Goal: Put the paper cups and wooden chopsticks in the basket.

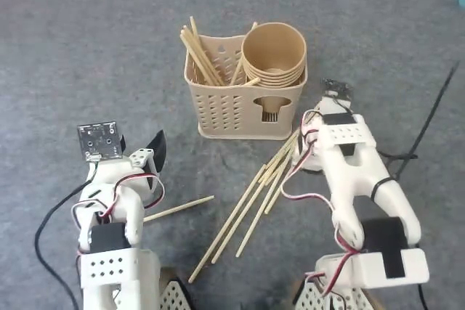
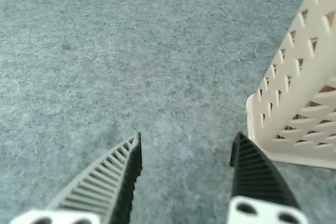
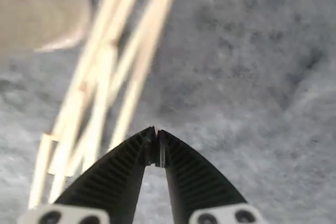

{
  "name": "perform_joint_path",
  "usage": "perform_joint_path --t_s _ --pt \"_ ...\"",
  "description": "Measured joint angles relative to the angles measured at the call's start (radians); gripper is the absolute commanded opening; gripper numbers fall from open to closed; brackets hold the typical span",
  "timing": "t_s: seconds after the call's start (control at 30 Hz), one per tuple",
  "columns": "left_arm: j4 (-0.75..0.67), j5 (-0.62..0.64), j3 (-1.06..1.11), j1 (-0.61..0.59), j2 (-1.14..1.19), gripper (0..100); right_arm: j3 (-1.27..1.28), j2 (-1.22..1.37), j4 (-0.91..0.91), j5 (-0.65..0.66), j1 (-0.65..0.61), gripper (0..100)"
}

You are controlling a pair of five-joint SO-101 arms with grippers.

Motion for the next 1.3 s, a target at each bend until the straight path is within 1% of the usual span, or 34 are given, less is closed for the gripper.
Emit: perform_joint_path --t_s 0.2,0.4,0.53,0.6,1.3 --pt "0.000 0.000 0.000 0.000 0.000 26 0.023 0.005 -0.084 -0.032 -0.051 1.1" --pt "0.000 0.000 0.000 0.000 0.000 26 0.023 0.038 -0.126 -0.032 -0.054 1.7" --pt "0.000 0.000 0.000 0.000 0.000 26 0.023 0.038 -0.126 -0.032 -0.054 10.9" --pt "0.000 0.000 0.000 0.000 0.000 26 0.023 0.040 -0.126 -0.032 -0.054 13.7" --pt "0.000 0.000 0.000 0.000 0.000 26 0.023 0.041 -0.152 -0.035 -0.052 13.4"
